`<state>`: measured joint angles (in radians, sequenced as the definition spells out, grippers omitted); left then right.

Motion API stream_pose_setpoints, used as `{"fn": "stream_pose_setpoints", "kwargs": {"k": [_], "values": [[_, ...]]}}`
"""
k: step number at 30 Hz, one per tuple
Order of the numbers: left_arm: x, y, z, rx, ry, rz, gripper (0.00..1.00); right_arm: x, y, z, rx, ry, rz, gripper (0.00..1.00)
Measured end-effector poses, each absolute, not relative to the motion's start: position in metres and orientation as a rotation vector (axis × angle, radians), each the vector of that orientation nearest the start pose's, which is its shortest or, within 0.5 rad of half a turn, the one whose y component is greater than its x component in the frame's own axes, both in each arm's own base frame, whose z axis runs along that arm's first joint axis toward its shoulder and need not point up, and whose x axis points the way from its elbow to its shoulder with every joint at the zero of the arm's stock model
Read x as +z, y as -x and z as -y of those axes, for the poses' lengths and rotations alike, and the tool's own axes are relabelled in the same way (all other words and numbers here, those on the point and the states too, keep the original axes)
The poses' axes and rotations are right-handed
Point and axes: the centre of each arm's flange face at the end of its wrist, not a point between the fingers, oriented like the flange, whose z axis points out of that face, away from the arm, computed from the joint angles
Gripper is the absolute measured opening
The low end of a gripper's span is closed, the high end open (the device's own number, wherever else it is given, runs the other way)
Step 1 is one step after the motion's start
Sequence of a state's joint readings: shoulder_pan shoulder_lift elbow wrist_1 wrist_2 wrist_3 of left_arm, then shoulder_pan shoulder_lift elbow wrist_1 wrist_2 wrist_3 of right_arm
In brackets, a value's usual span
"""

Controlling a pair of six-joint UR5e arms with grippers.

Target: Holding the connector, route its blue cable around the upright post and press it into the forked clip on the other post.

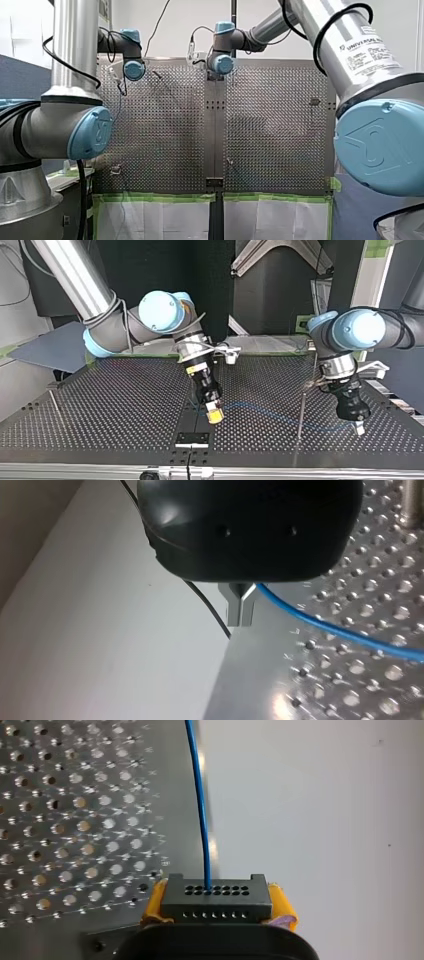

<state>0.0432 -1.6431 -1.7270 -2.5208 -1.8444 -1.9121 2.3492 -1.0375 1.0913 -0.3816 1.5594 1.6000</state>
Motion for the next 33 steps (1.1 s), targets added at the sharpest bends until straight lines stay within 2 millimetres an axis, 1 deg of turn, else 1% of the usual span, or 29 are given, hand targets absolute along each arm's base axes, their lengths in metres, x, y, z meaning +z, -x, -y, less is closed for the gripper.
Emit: {"fn": "stream_pose_setpoints", "kwargs": {"k": [2,5,12,16,20,25,33], "values": [[0.438,-0.546,0.083,-0.101,0.457,-1.112,0.00,0.440,-0.613,0.432,2.002,-1.427,0.609,0.39],[0.426,-0.552,0.086,-0.104,0.446,-1.139,0.00,0.432,-0.614,0.435,1.990,-1.441,0.615,0.39],[0.389,-0.567,0.093,-0.117,0.415,-1.216,0.00,0.414,-0.615,0.440,1.952,-1.483,0.632,0.39],[0.369,-0.571,0.094,-0.118,0.413,-1.249,0.00,0.400,-0.617,0.443,1.925,-1.514,0.642,0.39],[0.360,-0.570,0.095,-0.123,0.415,-1.253,0.00,0.383,-0.619,0.445,1.895,-1.551,0.652,0.39],[0.358,-0.569,0.099,-0.139,0.401,-1.256,0.00,0.360,-0.621,0.446,1.852,-1.614,0.674,0.39],[0.346,-0.564,0.108,-0.179,0.375,-1.277,0.00,0.332,-0.623,0.442,1.779,-1.687,0.694,0.39]]}}
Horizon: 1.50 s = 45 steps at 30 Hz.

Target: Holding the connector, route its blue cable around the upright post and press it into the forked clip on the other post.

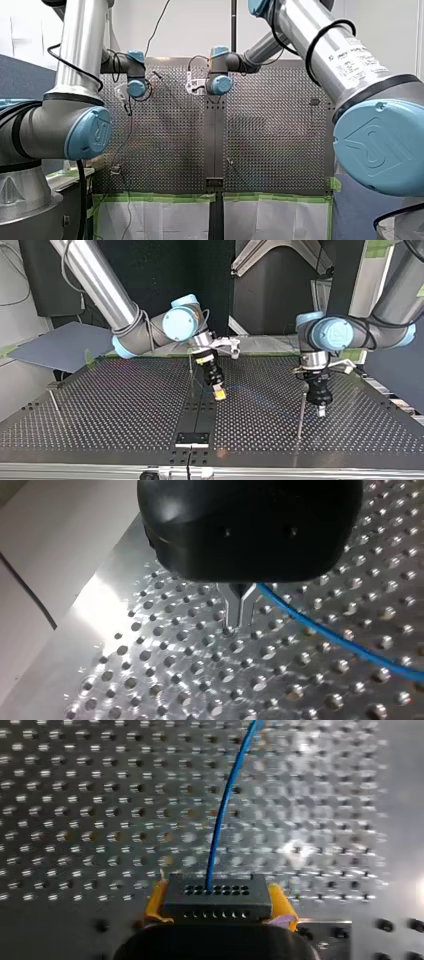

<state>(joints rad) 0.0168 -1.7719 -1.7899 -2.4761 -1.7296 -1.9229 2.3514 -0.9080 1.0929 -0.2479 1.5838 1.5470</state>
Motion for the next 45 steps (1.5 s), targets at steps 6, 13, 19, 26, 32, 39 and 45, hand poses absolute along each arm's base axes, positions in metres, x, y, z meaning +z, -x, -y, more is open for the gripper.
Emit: {"fn": "stream_pose_setpoints", "kwargs": {"k": [6,13,19,26,32,39,45], "values": [[0.332,-0.567,0.115,-0.210,0.355,-1.294,0.00,0.313,-0.620,0.438,1.742,-1.710,0.704,0.39],[0.302,-0.576,0.126,-0.235,0.323,-1.337,0.31,0.287,-0.613,0.433,1.702,-1.736,0.714,0.39],[0.286,-0.579,0.130,-0.233,0.326,-1.359,0.90,0.264,-0.606,0.427,1.666,-1.758,0.721,0.42],[0.282,-0.578,0.128,-0.208,0.361,-1.370,1.00,0.235,-0.592,0.419,1.579,-1.794,0.734,0.42],[0.281,-0.576,0.128,-0.200,0.371,-1.376,1.00,0.215,-0.578,0.418,1.509,-1.801,0.754,0.42],[0.281,-0.576,0.130,-0.202,0.370,-1.377,1.00,0.193,-0.562,0.418,1.461,-1.776,0.783,0.42],[0.281,-0.576,0.132,-0.204,0.368,-1.378,1.00,0.175,-0.545,0.420,1.413,-1.743,0.809,0.42]]}}
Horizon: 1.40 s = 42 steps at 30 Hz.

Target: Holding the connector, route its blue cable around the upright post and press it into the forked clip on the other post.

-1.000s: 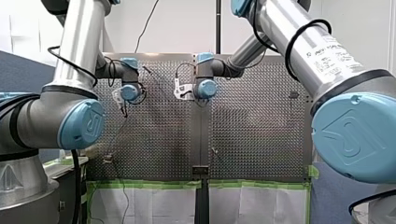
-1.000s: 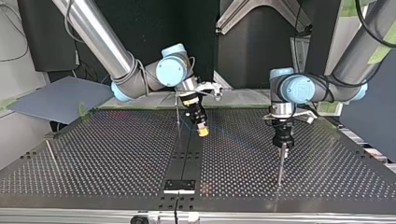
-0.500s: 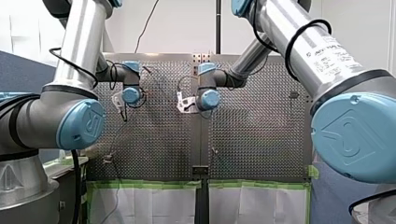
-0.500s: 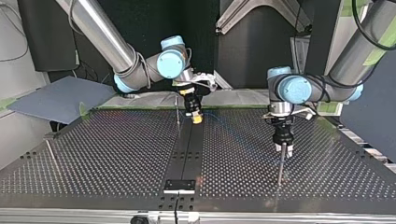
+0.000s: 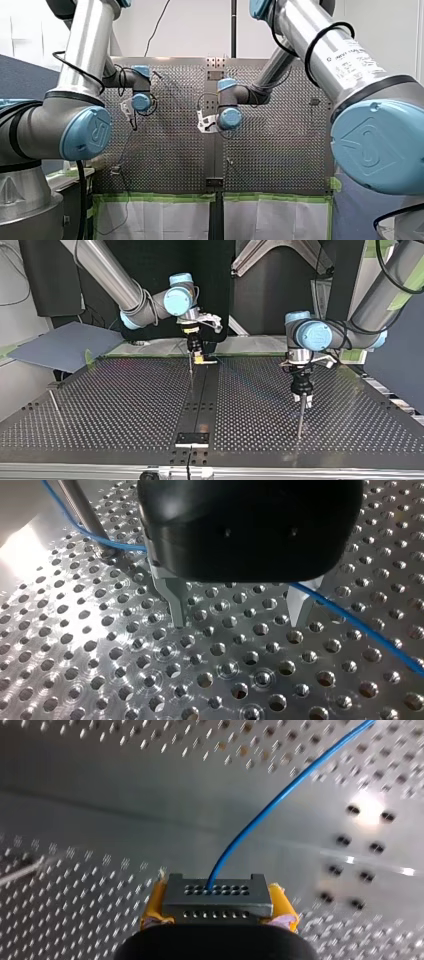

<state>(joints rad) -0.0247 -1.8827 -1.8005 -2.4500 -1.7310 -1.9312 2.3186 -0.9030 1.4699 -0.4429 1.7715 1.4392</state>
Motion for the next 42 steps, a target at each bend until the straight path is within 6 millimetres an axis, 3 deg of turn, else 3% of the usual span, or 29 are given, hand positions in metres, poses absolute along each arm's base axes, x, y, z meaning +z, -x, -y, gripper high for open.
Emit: {"fn": "stream_pose_setpoints", "kwargs": {"k": [10,25,33,42], "values": [[0.281,-0.575,0.133,-0.205,0.367,-1.377,1.00,0.146,-0.513,0.426,1.338,-1.693,0.849,0.42],[0.282,-0.576,0.134,-0.235,0.382,-1.373,1.00,0.106,-0.441,0.446,1.147,-1.573,0.936,0.42],[0.285,-0.578,0.135,-0.280,0.397,-1.364,1.00,0.087,-0.421,0.440,1.123,-1.558,0.960,0.42],[0.286,-0.579,0.133,-0.292,0.407,-1.364,1.00,0.034,-0.399,0.414,1.024,-1.630,1.004,0.42]]}}
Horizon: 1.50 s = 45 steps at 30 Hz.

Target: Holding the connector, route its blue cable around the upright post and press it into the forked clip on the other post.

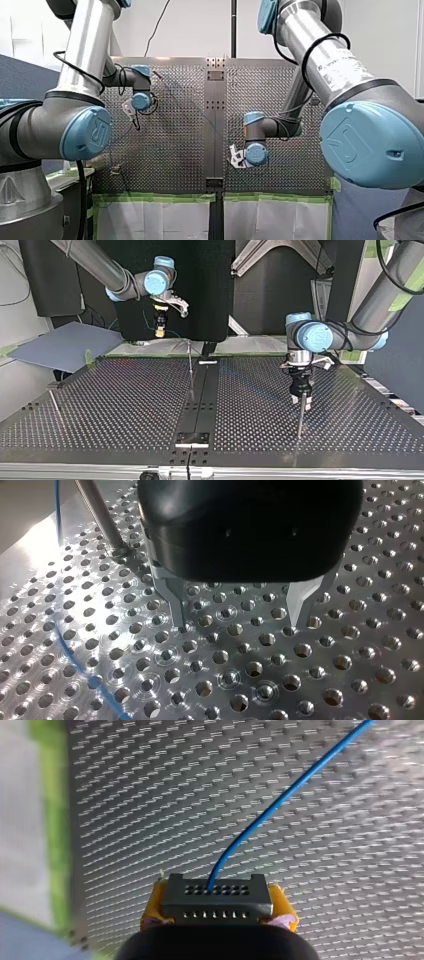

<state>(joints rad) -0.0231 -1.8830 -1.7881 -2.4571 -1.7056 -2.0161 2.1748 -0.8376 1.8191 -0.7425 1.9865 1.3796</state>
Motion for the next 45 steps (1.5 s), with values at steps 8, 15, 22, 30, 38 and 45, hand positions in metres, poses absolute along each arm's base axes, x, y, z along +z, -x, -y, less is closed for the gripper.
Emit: {"fn": "stream_pose_setpoints", "kwargs": {"k": [8,15,22,30,38,45], "values": [[0.286,-0.579,0.133,-0.287,0.407,-1.364,1.00,-0.019,-0.372,0.383,0.904,-1.685,1.049,0.42],[0.285,-0.579,0.132,-0.284,0.406,-1.365,1.00,-0.057,-0.353,0.357,0.827,-1.753,1.065,0.42],[0.285,-0.579,0.132,-0.284,0.405,-1.367,1.00,-0.064,-0.351,0.354,0.823,-1.756,1.063,0.42],[0.285,-0.578,0.133,-0.283,0.405,-1.372,1.00,-0.070,-0.347,0.355,0.811,-1.753,1.070,0.44],[0.284,-0.578,0.135,-0.284,0.403,-1.376,1.00,-0.090,-0.332,0.364,0.798,-1.726,1.105,0.44],[0.284,-0.577,0.135,-0.284,0.402,-1.377,1.00,-0.088,-0.328,0.389,0.874,-1.675,1.109,0.44]]}}
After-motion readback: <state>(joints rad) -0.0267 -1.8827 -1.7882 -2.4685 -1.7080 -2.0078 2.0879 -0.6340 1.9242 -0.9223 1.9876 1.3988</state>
